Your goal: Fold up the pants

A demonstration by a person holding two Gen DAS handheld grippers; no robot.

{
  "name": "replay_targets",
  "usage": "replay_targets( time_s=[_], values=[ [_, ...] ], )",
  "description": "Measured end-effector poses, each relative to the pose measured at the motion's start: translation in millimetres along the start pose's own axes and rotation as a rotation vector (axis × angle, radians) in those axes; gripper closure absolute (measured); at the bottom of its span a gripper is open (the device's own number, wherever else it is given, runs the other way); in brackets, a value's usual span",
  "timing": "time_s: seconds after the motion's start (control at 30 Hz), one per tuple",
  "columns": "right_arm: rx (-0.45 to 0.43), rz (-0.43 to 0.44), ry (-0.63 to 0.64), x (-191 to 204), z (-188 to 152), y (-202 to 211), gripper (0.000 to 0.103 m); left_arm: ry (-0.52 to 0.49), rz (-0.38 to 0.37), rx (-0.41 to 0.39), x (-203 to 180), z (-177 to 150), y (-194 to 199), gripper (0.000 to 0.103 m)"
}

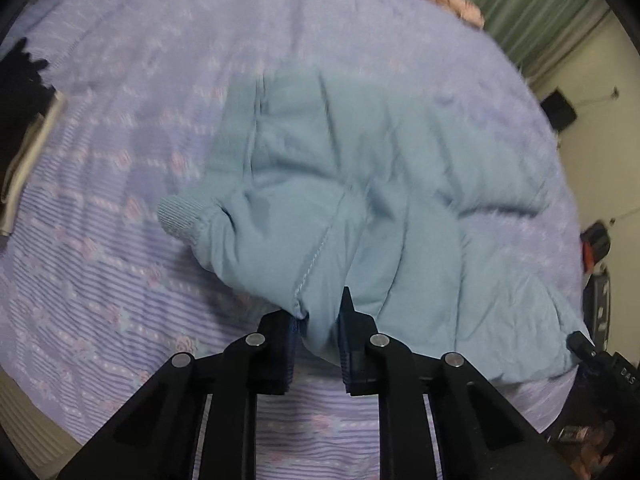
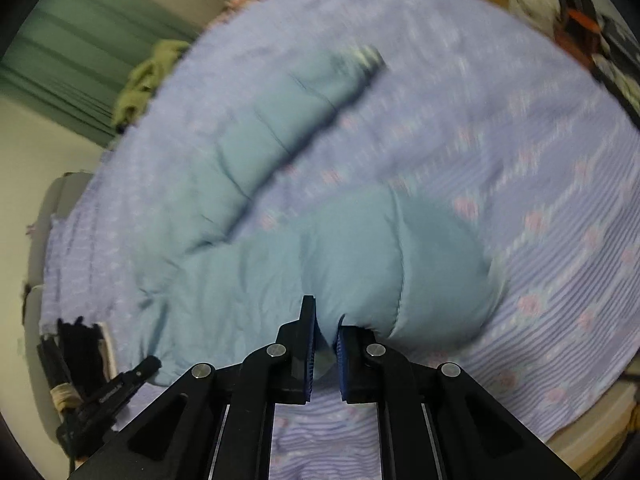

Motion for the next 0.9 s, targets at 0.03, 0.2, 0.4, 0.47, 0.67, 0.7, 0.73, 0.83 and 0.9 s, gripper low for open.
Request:
replay_targets(
  time_s=[0.03, 0.2, 0.4, 0.47, 0.67, 0.7, 0.73, 0.83, 0.9],
  values=[
    [-0.022, 0.005, 0.026, 5, 5, 12, 0.093, 0.012, -0.007, -0.021, 2, 4, 8, 0.086],
    [-0.126, 0.04, 0.125, 40, 41, 45, 0.093, 0.038, -0.011, -0.115, 11, 47, 40, 0.088],
    [-0.153, 0.012, 0.147, 62, 99, 26, 0.093, -0.009, 0.006, -0.147, -8, 105, 35, 0.089],
    [-0.144, -0.005, 0.144, 65, 115, 12, 0.093, -0.041, 0.019, -0.154, -17, 125, 25, 0.089],
    [-0.092, -0.063, 0.104, 56, 149, -47, 0.093, -0.086, 0.049, -0.16, -31, 162, -10, 0.089],
    [-0.084, -0.075, 0.108, 55, 154, -57, 0.093, -0.084, 0.05, -0.159, -31, 166, -15, 0.089],
    [-0.079, -0.087, 0.113, 55, 157, -65, 0.093, -0.083, 0.051, -0.154, -32, 171, -22, 0.089],
    [-0.081, -0.122, 0.158, 57, 166, -83, 0.093, -0.101, 0.069, -0.139, -35, 181, -41, 0.089],
    [-0.087, -0.145, 0.184, 59, 171, -92, 0.092, -0.125, 0.092, -0.133, -38, 186, -53, 0.089]
  ],
)
Point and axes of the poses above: each gripper's, at about its wrist camera, not at the fingertips, and y roughly against the way its jaws point, x to its left, z to its top, the point moved 7 cm from there along -y, roughly the way its jaws point, and after that the axes turned 10 degrees about z, right-handed, at the moved point
